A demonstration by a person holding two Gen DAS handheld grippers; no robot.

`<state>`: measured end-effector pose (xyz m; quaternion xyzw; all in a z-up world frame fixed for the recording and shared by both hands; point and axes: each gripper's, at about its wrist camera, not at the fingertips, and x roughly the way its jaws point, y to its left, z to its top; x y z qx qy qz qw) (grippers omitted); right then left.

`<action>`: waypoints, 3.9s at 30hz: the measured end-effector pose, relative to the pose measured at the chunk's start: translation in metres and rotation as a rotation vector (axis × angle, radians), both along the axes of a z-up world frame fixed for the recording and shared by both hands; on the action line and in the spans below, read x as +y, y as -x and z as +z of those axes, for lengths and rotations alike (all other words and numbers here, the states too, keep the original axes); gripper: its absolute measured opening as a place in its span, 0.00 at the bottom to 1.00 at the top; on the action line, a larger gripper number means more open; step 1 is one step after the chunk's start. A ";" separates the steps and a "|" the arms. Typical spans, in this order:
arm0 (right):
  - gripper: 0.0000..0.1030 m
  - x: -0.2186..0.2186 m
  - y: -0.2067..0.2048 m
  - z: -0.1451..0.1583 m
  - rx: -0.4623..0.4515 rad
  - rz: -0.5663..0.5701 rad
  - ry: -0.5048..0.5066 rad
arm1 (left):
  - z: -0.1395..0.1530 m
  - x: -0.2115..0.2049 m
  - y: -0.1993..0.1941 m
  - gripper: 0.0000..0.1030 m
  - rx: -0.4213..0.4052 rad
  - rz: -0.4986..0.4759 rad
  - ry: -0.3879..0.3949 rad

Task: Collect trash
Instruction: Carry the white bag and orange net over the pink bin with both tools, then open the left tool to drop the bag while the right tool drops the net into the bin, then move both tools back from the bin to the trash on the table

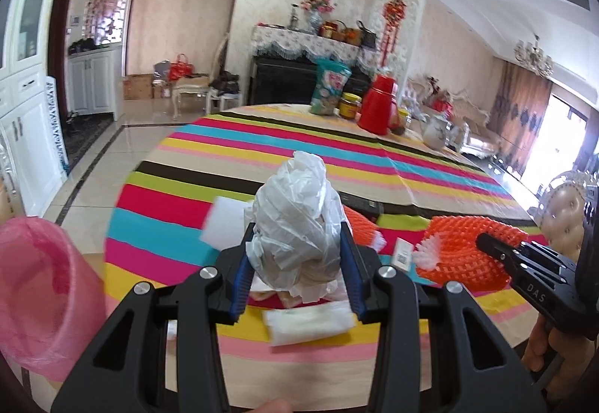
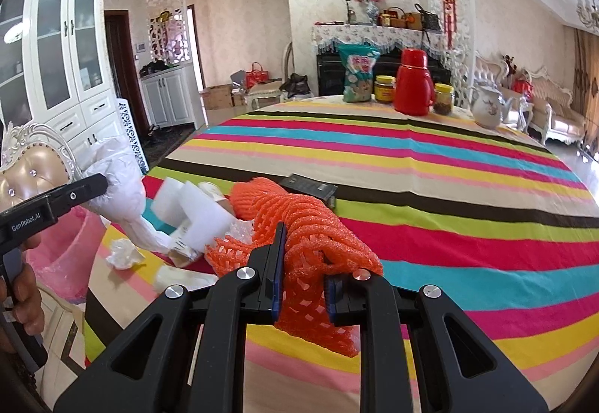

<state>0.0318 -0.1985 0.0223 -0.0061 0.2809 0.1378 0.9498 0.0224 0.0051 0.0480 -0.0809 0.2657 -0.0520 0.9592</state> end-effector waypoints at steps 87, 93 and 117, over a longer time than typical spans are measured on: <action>0.51 0.414 -0.001 -0.016 0.090 0.728 0.076 | 0.001 0.318 0.139 0.66 0.005 0.550 0.016; 0.51 0.433 0.004 -0.021 0.124 0.807 0.062 | 0.005 0.321 0.147 0.66 -0.002 0.570 0.010; 0.82 0.372 0.002 -0.025 0.115 0.685 0.115 | 0.008 0.307 0.140 0.69 -0.027 0.521 0.016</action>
